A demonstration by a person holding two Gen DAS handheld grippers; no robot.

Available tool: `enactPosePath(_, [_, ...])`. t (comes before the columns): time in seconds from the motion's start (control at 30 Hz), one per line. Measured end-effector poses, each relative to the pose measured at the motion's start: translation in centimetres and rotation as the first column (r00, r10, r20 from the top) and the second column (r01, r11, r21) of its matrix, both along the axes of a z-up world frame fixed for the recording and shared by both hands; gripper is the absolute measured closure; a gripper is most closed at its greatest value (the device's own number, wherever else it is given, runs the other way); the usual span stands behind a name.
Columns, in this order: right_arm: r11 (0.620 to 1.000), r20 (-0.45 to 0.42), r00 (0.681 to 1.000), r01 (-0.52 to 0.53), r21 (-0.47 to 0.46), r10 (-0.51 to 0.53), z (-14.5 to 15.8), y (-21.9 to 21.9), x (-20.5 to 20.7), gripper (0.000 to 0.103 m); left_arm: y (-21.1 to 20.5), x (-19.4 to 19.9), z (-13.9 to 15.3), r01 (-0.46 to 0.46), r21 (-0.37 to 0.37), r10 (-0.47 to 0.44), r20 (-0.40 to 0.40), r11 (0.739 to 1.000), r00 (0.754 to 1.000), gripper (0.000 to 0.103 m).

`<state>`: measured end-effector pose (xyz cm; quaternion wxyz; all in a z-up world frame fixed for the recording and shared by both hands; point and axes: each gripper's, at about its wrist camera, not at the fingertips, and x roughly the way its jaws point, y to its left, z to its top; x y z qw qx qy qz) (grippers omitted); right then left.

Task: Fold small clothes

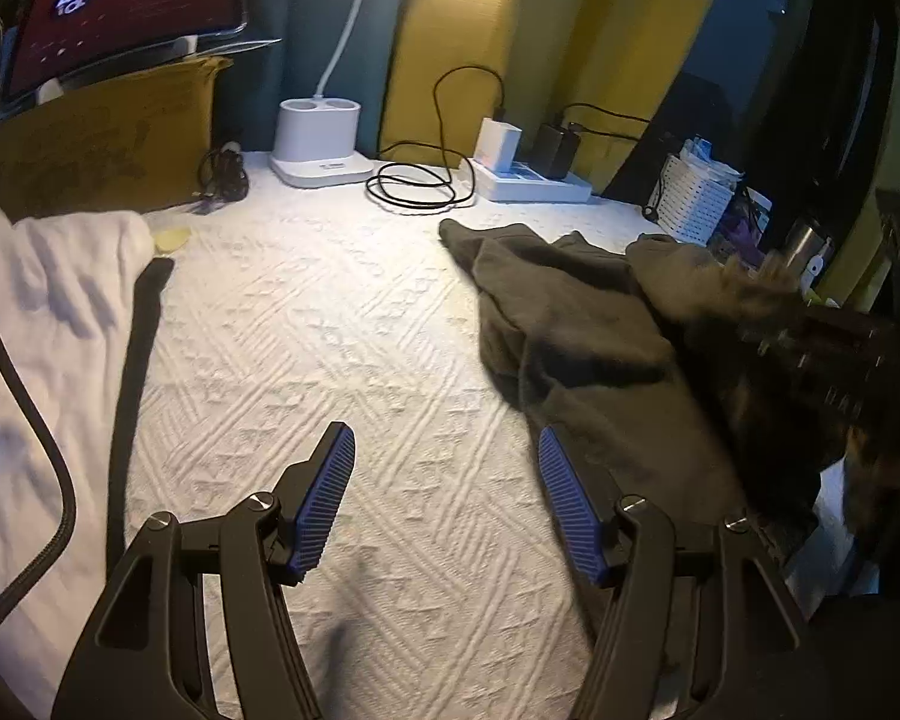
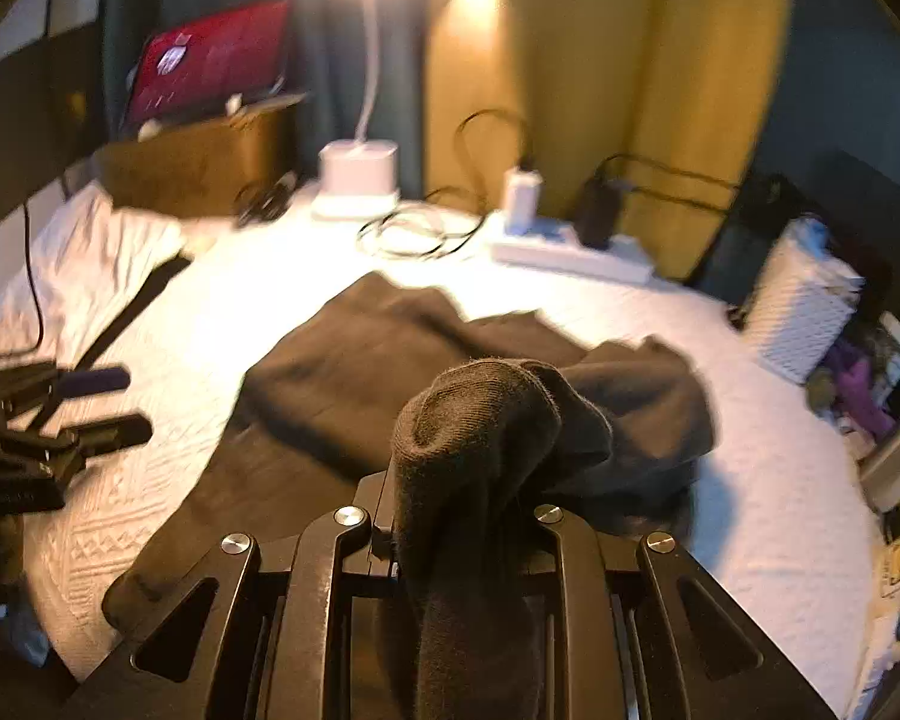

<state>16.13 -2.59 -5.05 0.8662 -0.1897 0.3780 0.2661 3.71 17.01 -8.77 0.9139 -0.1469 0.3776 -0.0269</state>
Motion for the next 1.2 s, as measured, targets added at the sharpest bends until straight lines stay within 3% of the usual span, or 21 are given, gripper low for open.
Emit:
enactPosePath(0.3, [0.984, -0.133, 0.977, -0.173, -0.047, 0.165, -3.5, 5.3, -4.3, 0.08, 1.5, -1.0, -0.4, -0.032, -0.008, 0.032, -0.004, 0.999, 0.999, 0.039])
enactPosePath(0.43, [0.971, -0.183, 0.956, -0.239, -0.021, 0.231, -4.2, 6.0, -6.1, 0.056, 1.7, -1.2, 0.0, -0.042, -0.01, 0.042, 0.003, 0.999, 0.999, 0.039])
enactPosePath(0.5, [0.96, -0.207, 0.938, -0.281, 0.012, 0.277, -4.3, 6.0, -7.3, 0.034, 1.7, -1.2, 0.2, -0.044, -0.007, 0.044, 0.006, 0.999, 0.999, 0.039])
enactPosePath(0.6, [0.945, -0.202, 0.925, -0.326, 0.017, 0.323, -4.3, 5.7, -8.9, 0.033, 1.4, -0.8, 0.8, -0.043, 0.007, 0.043, 0.013, 0.999, 0.999, 0.039])
enactPosePath(0.9, [0.953, -0.162, 0.939, -0.296, 0.059, 0.302, -1.7, 1.0, -9.9, 0.031, -3.0, 0.3, 3.3, 0.071, 0.038, -0.073, 0.041, 0.997, 0.997, 0.039])
enactPosePath(1.0, [0.968, -0.158, 0.956, -0.24, 0.067, 0.248, -1.2, -1.7, -9.1, 0.031, -4.9, 0.5, 3.4, 0.146, 0.01, -0.147, 0.024, 0.989, 0.989, 0.039])
enactPosePath(1.2, [0.988, -0.167, 0.98, -0.086, 0.13, 0.107, -1.1, -7.5, -6.4, 0.031, -7.9, 0.4, 1.1, 0.219, 0.043, -0.215, -0.071, 0.975, 0.974, 0.039])
